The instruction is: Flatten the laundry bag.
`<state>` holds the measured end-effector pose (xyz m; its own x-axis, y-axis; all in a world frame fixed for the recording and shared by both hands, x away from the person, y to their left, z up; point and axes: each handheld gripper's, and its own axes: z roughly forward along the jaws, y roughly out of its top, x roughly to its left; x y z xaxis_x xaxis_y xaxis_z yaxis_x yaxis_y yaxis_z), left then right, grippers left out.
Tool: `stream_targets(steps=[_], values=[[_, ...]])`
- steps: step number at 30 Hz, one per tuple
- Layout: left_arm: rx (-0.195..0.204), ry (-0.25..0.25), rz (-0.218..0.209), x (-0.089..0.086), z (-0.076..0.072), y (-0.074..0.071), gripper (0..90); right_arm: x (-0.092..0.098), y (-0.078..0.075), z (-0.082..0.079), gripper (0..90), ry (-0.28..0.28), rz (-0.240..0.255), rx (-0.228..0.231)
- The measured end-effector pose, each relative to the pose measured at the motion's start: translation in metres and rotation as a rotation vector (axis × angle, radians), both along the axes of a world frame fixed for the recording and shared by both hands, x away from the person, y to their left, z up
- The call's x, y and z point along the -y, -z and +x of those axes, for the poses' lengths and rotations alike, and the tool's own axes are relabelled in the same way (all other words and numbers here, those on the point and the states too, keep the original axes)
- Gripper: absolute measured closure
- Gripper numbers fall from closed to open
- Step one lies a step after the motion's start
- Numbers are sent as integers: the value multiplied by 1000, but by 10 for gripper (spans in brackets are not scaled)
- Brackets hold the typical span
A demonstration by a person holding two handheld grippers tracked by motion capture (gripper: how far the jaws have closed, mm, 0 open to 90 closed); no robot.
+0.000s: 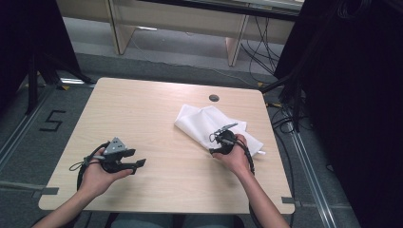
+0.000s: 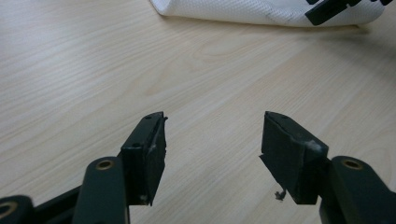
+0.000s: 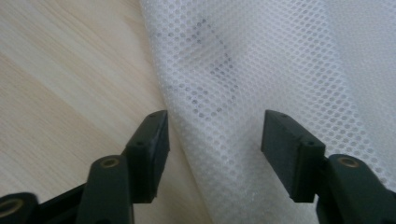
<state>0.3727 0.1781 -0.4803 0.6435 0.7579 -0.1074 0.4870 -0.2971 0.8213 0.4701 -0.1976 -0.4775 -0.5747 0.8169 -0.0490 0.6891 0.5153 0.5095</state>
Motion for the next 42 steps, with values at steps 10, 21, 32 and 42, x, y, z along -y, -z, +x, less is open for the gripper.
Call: stream_targets(steps=[10,21,32,42], values=[[1,9,-3,2,0,1,396,-4,6,1,797,-31,14,-44],[1,9,-14,2,0,1,400,-5,4,-14,885,-75,13,-63],[-2,35,0,6,-1,1,410,-9,0,-77,880,-195,31,-113],[-15,51,-2,9,-2,0,424,-14,-15,-107,748,-259,97,-138]])
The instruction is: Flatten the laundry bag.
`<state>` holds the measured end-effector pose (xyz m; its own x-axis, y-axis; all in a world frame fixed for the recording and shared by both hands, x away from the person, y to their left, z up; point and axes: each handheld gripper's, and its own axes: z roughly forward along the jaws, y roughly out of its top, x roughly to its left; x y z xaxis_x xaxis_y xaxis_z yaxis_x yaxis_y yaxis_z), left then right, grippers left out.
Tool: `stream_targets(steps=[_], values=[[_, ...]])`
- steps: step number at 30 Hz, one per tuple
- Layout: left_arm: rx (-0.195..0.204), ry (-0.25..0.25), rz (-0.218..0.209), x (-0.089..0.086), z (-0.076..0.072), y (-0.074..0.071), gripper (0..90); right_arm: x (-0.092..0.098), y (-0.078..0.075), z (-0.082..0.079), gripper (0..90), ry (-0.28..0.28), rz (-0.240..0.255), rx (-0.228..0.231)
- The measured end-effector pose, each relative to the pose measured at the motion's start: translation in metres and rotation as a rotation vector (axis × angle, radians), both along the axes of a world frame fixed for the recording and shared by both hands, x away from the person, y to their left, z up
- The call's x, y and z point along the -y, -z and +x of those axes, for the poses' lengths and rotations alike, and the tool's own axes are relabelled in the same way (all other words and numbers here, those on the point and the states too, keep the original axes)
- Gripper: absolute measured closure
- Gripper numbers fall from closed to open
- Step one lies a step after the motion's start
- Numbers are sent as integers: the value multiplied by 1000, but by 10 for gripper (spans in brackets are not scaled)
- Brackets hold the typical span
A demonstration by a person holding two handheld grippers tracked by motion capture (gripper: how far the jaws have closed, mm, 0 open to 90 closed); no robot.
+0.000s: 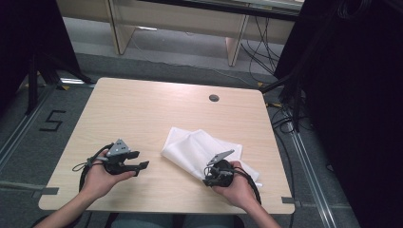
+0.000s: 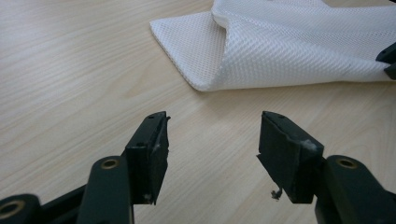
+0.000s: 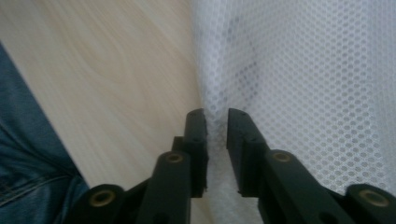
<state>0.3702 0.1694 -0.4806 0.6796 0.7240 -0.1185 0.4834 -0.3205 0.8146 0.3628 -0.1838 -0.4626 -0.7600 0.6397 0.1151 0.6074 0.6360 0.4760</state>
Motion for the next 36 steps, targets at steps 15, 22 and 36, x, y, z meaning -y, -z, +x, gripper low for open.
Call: stream_targets(steps=[15,22,36], values=[[-44,63,-42,24,-6,-1,626,83,-9,85,604,325,-32,57],[-53,89,-20,24,-6,0,614,75,6,100,632,281,-48,3],[-60,110,9,25,-7,3,584,58,17,110,877,220,-101,-45]])
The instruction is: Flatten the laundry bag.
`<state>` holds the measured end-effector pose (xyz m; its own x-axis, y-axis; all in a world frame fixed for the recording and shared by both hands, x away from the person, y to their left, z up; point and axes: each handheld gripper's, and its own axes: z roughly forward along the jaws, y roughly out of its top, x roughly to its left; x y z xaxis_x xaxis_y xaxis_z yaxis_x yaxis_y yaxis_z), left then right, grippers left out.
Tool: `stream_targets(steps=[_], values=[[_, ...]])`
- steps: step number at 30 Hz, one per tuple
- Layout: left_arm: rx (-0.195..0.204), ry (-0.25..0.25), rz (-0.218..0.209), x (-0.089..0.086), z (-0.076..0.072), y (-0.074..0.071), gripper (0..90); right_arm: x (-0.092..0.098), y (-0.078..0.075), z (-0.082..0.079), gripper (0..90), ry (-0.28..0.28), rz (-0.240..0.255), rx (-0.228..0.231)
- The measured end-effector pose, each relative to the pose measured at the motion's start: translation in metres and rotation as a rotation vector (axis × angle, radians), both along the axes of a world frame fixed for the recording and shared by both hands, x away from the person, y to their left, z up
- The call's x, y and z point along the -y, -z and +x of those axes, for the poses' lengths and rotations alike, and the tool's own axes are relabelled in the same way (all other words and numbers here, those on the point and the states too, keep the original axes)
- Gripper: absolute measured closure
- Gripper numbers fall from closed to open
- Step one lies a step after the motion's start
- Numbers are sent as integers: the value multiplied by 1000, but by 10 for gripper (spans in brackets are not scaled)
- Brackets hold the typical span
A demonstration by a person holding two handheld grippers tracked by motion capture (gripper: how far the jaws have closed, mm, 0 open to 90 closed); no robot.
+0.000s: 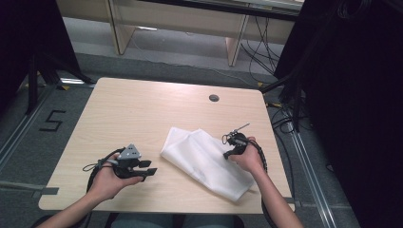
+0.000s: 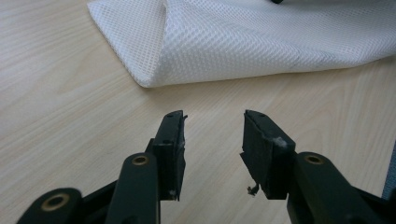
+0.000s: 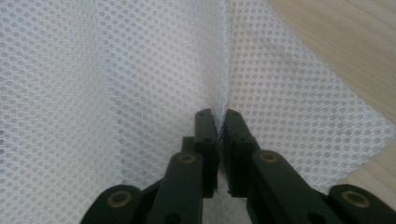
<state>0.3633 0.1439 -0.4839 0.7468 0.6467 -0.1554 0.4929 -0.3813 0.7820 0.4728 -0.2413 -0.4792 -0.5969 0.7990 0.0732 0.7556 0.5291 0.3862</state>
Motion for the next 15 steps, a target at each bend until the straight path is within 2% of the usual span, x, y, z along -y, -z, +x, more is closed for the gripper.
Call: stream_targets(steps=[1,3,4,9,10,11,13,14,15], values=[[-15,-21,-22,2,-1,1,585,-2,-1,0,889,-4,-8,-3],[-10,-5,-21,2,-1,1,590,-4,-2,0,898,-6,-12,-20],[-13,-4,-19,2,-1,1,593,-4,-3,1,899,-18,-6,-13],[-21,2,-15,3,0,2,598,-9,-17,-3,899,10,9,31],[-22,2,-13,3,0,2,598,-9,-20,-3,899,-5,11,48],[-22,15,3,2,1,1,598,-11,-23,-3,899,5,22,52],[-27,-6,-13,5,-1,2,597,-12,-33,-2,898,-7,17,91],[-21,4,-8,4,0,2,596,-14,-37,-3,898,10,25,84],[-21,6,-6,4,0,2,596,-15,-40,-2,898,-2,20,102]])
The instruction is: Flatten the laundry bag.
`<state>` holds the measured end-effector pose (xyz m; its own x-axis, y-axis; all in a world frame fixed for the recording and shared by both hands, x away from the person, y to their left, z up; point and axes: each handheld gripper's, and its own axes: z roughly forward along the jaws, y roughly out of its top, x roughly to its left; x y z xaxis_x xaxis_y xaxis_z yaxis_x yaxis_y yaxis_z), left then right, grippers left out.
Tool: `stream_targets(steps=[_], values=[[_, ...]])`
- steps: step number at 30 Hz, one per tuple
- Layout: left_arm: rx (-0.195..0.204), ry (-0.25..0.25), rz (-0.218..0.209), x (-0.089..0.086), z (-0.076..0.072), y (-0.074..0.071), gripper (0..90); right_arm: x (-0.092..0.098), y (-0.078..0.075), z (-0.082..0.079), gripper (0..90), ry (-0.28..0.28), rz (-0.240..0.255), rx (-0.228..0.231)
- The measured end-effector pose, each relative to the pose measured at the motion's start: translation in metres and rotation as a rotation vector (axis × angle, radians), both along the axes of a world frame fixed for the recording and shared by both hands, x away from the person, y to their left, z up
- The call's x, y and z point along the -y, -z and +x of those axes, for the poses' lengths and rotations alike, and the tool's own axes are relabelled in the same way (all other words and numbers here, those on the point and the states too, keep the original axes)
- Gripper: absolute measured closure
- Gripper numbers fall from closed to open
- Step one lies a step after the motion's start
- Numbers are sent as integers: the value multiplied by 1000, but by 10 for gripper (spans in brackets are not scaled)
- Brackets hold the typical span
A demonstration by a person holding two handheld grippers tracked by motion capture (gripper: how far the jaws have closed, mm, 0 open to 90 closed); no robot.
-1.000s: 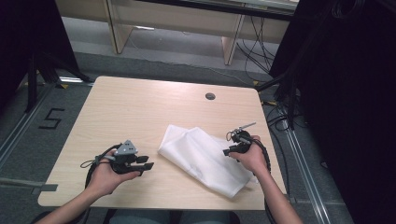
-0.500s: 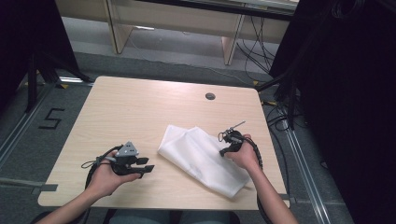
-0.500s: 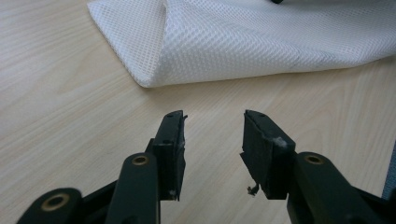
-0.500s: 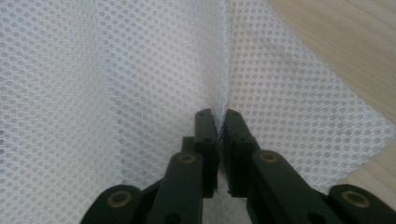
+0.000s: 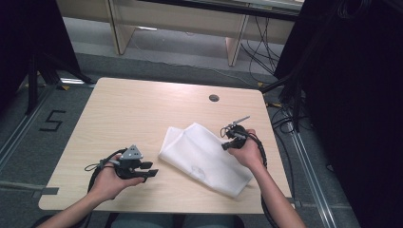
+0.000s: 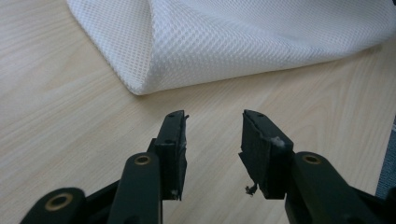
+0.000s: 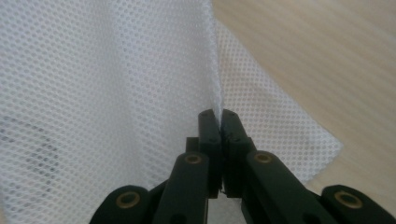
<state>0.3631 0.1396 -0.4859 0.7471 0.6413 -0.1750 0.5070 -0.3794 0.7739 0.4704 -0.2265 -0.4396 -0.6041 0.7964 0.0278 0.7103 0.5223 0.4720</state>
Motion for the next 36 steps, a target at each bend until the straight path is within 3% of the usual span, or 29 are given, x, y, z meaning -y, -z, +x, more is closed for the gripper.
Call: stream_targets(steps=[6,8,9,13,15,21,23,24,27,28,30,31,36], values=[[-1,-3,-4,0,0,0,594,-13,-24,-6,897,-28,14,50],[-4,1,-7,1,0,0,595,-17,-29,-9,897,-56,-7,88],[-4,0,-4,1,0,0,595,-22,-35,-14,896,-44,6,87],[-5,8,0,1,1,1,597,-34,-47,-27,895,-101,16,108],[-6,5,-9,2,1,1,598,-40,-52,-35,893,-143,12,148],[-6,9,-1,1,1,1,598,-52,-62,-60,892,-237,9,207],[-6,17,8,1,1,1,599,-55,-63,-69,892,-230,12,221],[-5,17,8,1,1,1,599,-55,-65,-74,892,-246,20,206],[-5,24,19,0,1,1,599,-55,-68,-86,892,-255,18,210],[-6,25,19,0,1,1,599,-56,-67,-90,892,-260,33,227],[-7,23,18,0,1,1,599,-55,-67,-97,892,-272,55,208],[-7,24,21,0,1,1,598,-55,-66,-101,892,-288,53,221],[-23,15,11,0,0,1,598,-54,-64,-118,891,-340,84,178]])
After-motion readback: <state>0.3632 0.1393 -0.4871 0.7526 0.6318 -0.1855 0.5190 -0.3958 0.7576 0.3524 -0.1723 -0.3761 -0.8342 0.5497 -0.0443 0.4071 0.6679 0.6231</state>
